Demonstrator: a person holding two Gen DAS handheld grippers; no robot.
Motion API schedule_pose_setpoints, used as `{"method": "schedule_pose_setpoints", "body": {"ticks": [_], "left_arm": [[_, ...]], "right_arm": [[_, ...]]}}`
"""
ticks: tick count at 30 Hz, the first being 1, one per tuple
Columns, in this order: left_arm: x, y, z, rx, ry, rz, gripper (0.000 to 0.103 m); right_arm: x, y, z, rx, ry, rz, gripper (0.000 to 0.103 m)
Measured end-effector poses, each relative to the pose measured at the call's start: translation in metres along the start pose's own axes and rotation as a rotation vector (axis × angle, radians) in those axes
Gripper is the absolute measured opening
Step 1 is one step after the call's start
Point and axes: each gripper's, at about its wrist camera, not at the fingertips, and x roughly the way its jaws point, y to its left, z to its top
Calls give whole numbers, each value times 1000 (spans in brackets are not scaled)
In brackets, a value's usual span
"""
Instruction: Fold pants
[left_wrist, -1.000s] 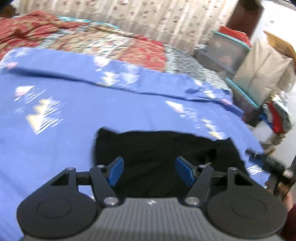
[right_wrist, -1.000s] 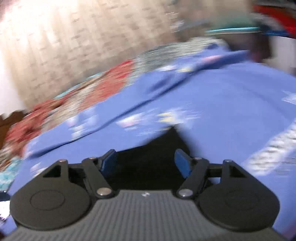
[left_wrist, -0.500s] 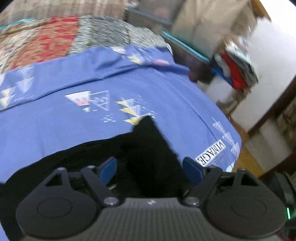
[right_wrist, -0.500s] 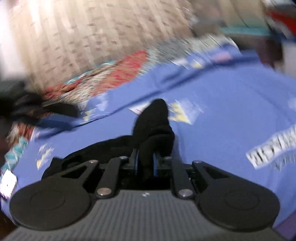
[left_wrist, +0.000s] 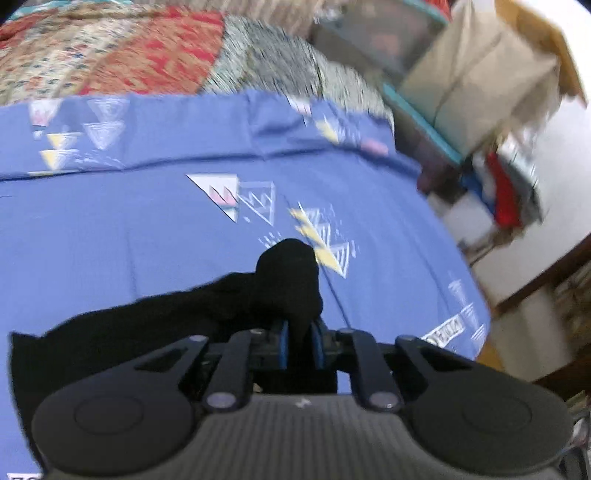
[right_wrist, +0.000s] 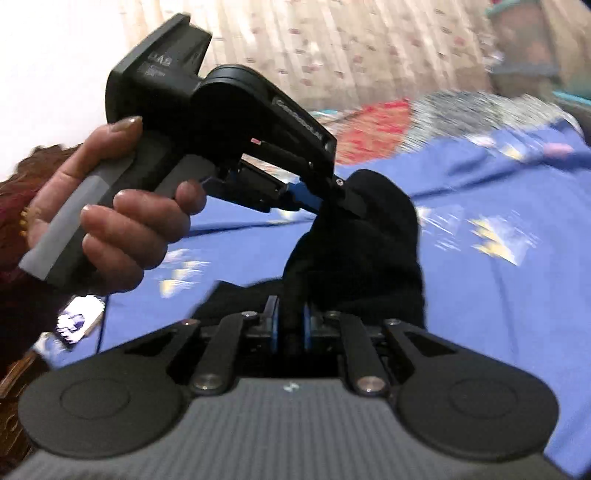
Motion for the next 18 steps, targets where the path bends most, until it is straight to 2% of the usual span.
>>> {"method": "schedule_pose_setpoints", "body": {"ticks": [3, 9, 14, 18], "left_arm": [[-36, 30, -11, -22, -63, 31, 11], [-73, 114, -44, -179, -117, 94, 11], [-71, 169, -70, -281, -117, 155, 11], [-45, 201, -87, -369, -83, 180, 13]], "right_arm": [[14, 23, 13, -32, 19, 98, 15], [63, 72, 15, -128, 123, 229, 15], [112, 94, 3, -154, 249, 278, 15], [140, 101, -14, -156, 350, 256, 16]]}}
